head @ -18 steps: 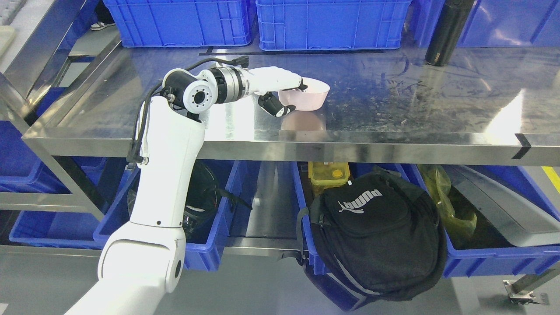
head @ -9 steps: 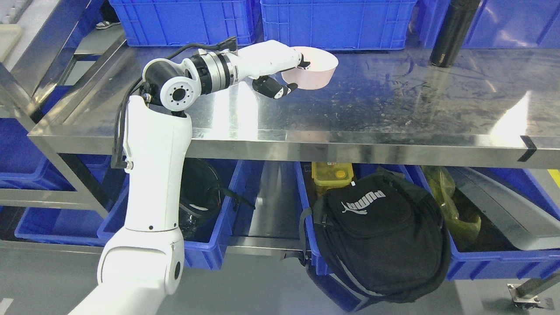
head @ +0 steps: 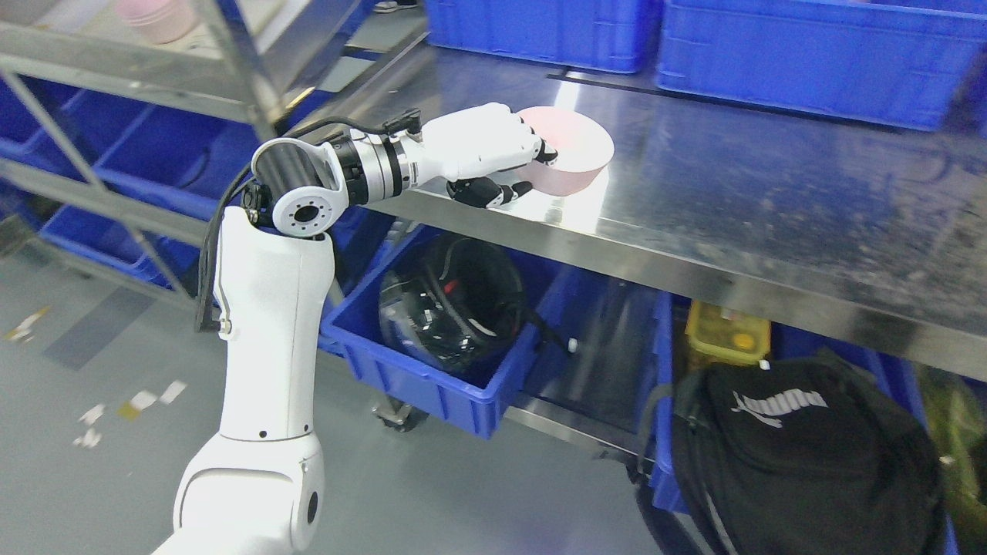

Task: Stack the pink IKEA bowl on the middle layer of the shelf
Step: 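Hold the bowl raised in the left hand while turning to the other rack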

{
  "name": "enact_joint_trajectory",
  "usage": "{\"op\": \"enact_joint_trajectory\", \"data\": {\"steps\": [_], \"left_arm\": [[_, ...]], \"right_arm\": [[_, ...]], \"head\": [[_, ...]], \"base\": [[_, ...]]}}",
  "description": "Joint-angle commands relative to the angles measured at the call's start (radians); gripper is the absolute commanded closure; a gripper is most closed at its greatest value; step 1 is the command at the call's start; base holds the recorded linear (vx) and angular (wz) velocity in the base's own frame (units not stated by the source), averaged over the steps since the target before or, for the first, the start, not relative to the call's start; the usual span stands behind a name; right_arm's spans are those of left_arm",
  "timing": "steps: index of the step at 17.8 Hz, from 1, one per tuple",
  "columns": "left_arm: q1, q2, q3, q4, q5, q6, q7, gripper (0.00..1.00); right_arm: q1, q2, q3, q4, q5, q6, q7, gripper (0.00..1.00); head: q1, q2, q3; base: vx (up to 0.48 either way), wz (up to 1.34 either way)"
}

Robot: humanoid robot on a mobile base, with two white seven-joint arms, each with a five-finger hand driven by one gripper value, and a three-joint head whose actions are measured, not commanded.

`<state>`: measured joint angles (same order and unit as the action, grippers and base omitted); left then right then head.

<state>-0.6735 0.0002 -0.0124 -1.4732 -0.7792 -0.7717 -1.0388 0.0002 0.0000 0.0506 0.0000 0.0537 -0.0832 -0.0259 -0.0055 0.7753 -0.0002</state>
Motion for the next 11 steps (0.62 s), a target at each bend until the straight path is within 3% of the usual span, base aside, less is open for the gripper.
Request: {"op": "enact_joint_trajectory", "data": {"steps": [1, 11], "left_arm": [[0.038, 0.017, 0.011, -0.081, 0.061, -0.014, 0.002, 0.99], [0.065, 0.017, 0.005, -0.098, 0.074, -0.014, 0.005, 0.99]], "right_arm": [[0.023, -0.017, 0.0, -0.017, 0.0, 0.0, 0.0, 0.0], [0.023, -0.017, 0.0, -0.017, 0.0, 0.0, 0.0, 0.0]], "head": [[0.0, 0.0, 0.0], [0.0, 0.0, 0.0]], "base": [[0.002, 1.05], [0.079, 1.28]]}}
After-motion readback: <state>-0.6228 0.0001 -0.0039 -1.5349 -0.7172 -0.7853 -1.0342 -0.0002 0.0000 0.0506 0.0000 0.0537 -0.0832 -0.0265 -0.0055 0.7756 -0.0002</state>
